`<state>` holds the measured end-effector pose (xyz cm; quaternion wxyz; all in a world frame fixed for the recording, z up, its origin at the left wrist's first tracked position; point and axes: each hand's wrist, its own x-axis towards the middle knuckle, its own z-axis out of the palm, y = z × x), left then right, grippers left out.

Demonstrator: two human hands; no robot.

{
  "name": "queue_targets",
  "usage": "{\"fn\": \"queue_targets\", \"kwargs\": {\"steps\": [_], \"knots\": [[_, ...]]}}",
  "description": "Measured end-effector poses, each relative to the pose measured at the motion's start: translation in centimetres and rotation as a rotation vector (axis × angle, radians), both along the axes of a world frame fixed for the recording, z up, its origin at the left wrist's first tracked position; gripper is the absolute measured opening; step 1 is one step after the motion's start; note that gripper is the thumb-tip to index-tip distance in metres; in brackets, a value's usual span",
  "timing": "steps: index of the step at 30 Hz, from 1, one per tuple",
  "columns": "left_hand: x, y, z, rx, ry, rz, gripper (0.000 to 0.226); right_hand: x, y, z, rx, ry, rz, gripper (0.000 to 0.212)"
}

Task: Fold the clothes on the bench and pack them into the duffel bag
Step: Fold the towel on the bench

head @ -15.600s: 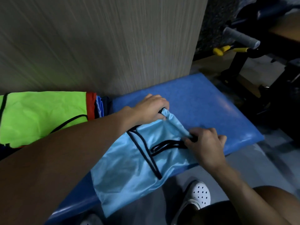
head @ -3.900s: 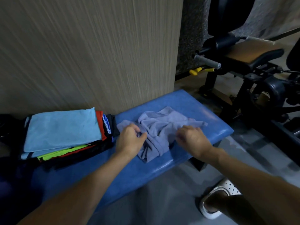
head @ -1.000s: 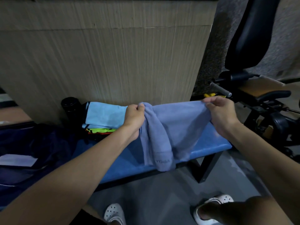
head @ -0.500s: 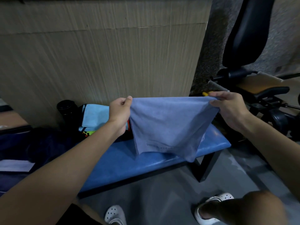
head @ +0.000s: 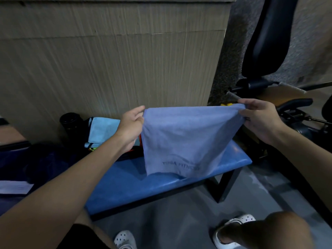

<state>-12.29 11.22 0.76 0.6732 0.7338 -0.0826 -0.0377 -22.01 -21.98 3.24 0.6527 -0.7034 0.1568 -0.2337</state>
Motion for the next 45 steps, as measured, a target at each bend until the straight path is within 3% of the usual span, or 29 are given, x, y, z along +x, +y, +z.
{"fn": "queue_targets", "kwargs": {"steps": [11, 19, 23, 27, 31, 34, 36, 38, 42, 45], "knots": [[-0.3, 1.1, 0.6, 0.025, 0.078, -0.008, 0.035, 0.1, 0.4, 0.8, -0.039, 0.011, 0.004, 0.039], [-0.3, 1.9, 1.3, 0.011, -0.108, 0.100, 0.031, -1.0, 0.6, 1.4, -0.173, 0.046, -0.042, 0.046], [-0.4, 2.5, 1.6, 0.184, -0.208, 0.058, 0.030, -1.7, 0.8, 1.7, -0.427, 0.091, -0.044, 0.042], [0.3, 2.7, 2.1, 0.449, -0.381, 0.036, 0.012, -1.3, 0.8, 1.9, -0.694, 0.099, -0.024, 0.012], [2.2, 2.6, 2.0, 0.566, -0.435, 0.034, 0.012, -0.3, -0.2, 0.7, -0.901, 0.090, -0.031, 0.011], [3.4, 1.4, 1.6, 0.497, -0.358, 0.010, 0.015, 1.3, -2.2, -1.3, -0.773, 0.133, -0.085, 0.010], [3.8, 0.0, 1.0, 0.329, -0.228, -0.033, 0.016, 2.7, -3.0, -2.4, -0.548, 0.164, -0.067, 0.015], [4.5, -1.3, 0.5, 0.170, -0.170, -0.048, 0.017, 4.2, -3.5, -3.3, -0.453, 0.129, -0.088, 0.015], [6.6, -3.1, 0.4, 0.167, -0.430, 0.032, 0.020, 6.5, -3.5, -3.2, -0.417, -0.054, -0.183, 0.012], [7.1, -3.3, 0.4, 0.105, -0.517, 0.028, 0.022, 6.6, -3.9, -3.5, -0.374, -0.163, -0.233, 0.012]]}}
